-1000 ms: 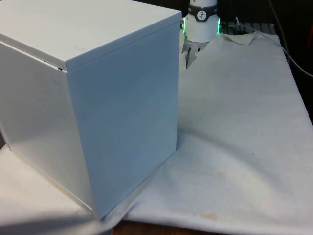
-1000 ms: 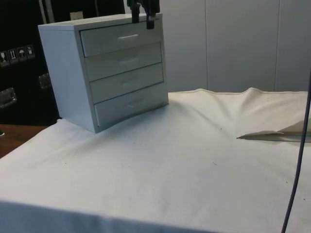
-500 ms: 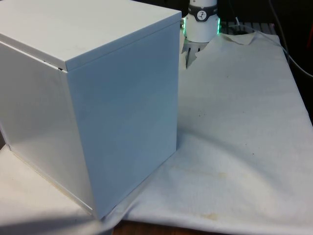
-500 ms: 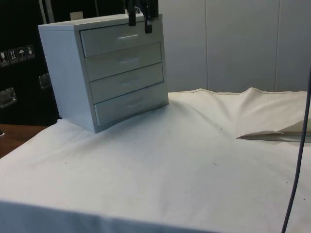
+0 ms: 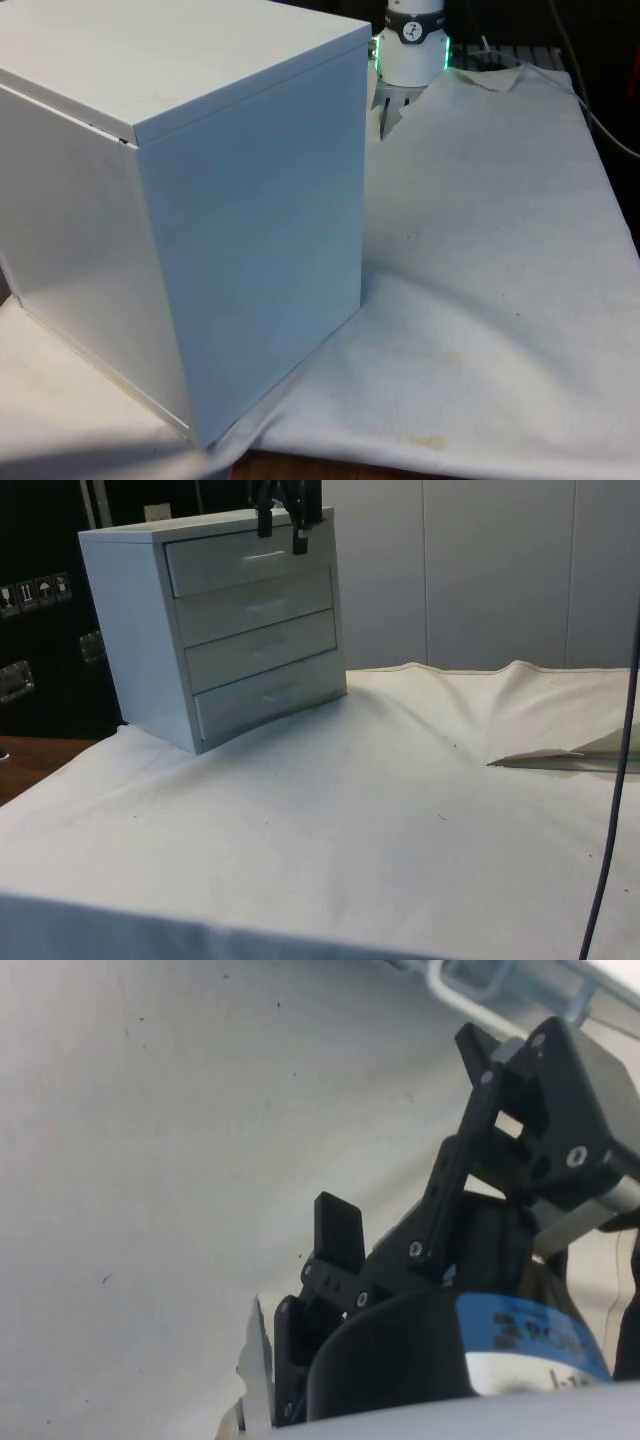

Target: Open the drawer, then close it.

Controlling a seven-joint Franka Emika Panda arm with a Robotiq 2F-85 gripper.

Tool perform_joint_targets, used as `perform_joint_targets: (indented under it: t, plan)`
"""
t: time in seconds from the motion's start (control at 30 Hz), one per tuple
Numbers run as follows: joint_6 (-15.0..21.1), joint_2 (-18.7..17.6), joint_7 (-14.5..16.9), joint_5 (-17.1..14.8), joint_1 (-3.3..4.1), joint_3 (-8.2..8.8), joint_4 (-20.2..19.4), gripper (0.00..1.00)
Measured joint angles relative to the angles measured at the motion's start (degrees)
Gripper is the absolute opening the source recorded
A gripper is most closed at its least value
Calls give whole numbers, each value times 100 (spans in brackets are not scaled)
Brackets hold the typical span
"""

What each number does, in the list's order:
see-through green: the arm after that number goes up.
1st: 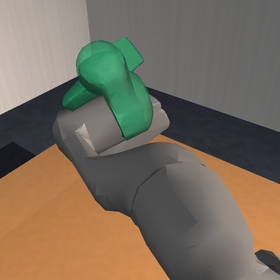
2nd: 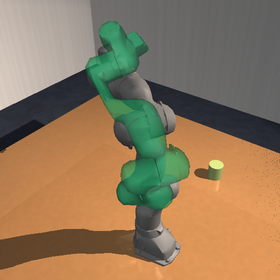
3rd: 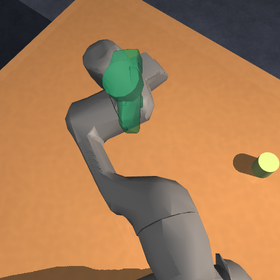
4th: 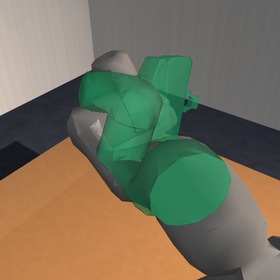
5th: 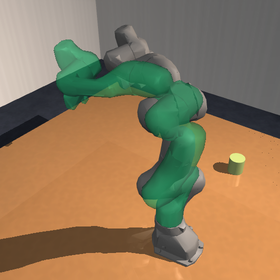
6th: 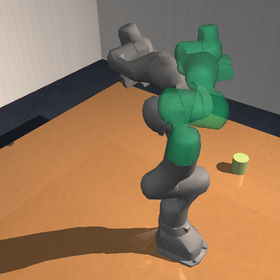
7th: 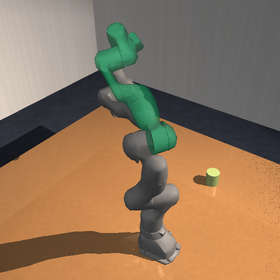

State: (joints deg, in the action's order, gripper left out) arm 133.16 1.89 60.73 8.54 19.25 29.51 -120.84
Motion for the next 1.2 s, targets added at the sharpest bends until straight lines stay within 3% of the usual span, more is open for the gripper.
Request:
perform_joint_targets:
  t: [0.67, 1.2]
  plan:
    - [590, -52, 57, 361, 0, 29, -178, 100]
    - [819, -109, 29, 751, -6, 97, -309, 100]
